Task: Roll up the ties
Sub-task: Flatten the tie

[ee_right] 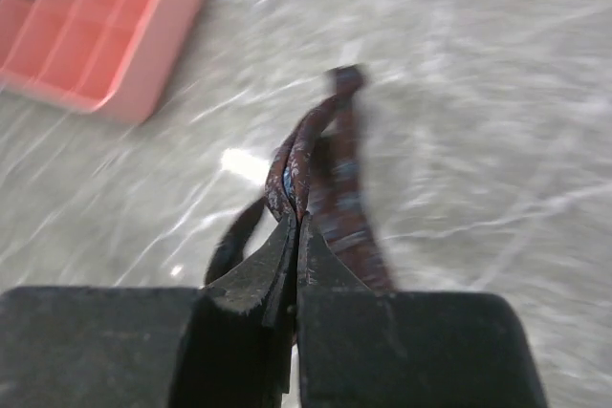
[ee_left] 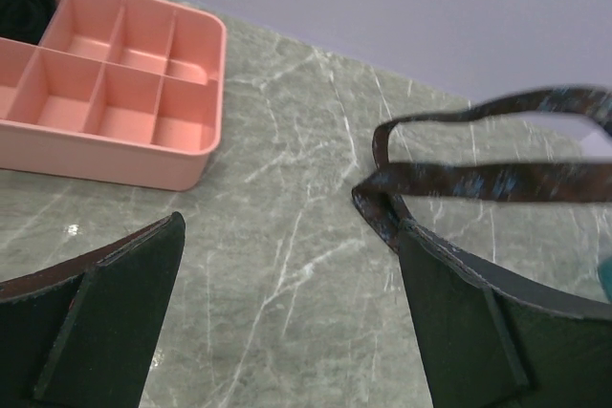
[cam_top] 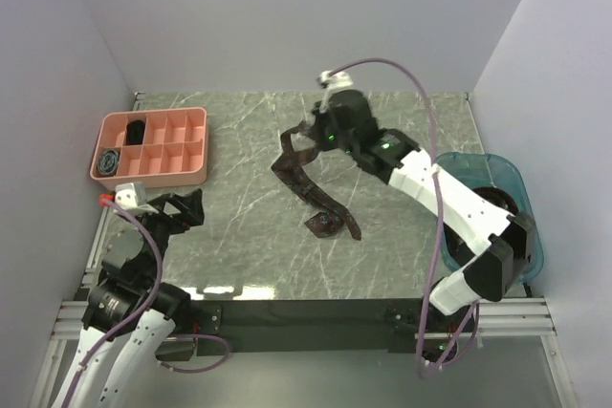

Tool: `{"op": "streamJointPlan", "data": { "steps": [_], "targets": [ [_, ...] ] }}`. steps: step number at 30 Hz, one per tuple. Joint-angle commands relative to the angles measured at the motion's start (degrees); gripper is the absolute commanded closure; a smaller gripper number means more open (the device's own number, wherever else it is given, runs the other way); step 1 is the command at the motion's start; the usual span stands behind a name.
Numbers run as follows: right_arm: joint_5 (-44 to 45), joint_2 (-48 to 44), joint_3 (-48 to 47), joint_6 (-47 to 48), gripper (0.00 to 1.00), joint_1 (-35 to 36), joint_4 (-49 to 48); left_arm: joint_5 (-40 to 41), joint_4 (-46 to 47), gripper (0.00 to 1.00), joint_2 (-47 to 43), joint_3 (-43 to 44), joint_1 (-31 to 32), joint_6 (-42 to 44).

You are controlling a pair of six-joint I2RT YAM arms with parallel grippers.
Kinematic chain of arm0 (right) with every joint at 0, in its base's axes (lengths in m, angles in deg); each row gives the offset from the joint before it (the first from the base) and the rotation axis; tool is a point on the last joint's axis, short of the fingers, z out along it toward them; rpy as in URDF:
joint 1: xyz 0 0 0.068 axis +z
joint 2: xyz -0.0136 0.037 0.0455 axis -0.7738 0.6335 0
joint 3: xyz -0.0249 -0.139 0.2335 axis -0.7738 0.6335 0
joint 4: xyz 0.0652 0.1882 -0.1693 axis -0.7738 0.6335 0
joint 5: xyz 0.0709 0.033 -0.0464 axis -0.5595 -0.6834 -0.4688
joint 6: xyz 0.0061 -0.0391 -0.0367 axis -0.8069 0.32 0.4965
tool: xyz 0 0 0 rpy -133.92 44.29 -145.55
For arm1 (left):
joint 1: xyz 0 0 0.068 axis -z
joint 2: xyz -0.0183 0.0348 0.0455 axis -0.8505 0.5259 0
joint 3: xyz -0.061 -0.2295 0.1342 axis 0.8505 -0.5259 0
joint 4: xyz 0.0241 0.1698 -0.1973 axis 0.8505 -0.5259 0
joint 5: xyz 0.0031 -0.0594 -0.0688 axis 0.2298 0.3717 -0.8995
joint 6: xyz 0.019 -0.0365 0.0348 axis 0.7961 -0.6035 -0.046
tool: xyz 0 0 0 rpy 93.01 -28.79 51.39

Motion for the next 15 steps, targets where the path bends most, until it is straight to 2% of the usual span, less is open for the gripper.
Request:
{"op": "streamJointPlan", "data": {
  "steps": [1, 5, 9, 10, 12, 13, 15],
  "targets": [
    [-2.60, 4.23, -3.15, -1.00, 1.00, 7.22, 0.47, 3.98, 0.08, 0.01, -2.13, 2.11, -0.71, -0.82],
    [-4.29, 15.89, -12.20, -1.36, 0.99, 16.45, 3.70, 6.61, -0.36, 0.01, -4.24, 2.03, -1.06, -1.44],
    [-6.04, 25.59, -23.71, -0.31, 0.84, 24.28, 8.99, 7.93, -0.80, 0.01, -5.21, 2.29, -1.32, -1.97],
    [-6.39, 26.91, -26.43, -0.39, 0.72, 25.68, 10.04, 8.20, -0.98, 0.01, -5.30, 2.29, -1.41, -2.14],
    [-6.75, 28.07, -26.81, -0.57, 0.60, 26.48, 11.19, 8.46, -1.07, 0.01, -5.47, 2.20, -1.50, -2.14],
    [-6.49, 27.72, -24.98, -0.66, 0.49, 26.83, 11.02, 8.47, -0.98, 0.01, -5.56, 2.20, -1.58, -2.14],
    [-3.78, 23.95, -21.21, -1.27, 0.40, 26.75, 9.18, 8.20, -0.80, 0.01, -5.56, 2.03, -1.59, -2.06]
  ]
}}
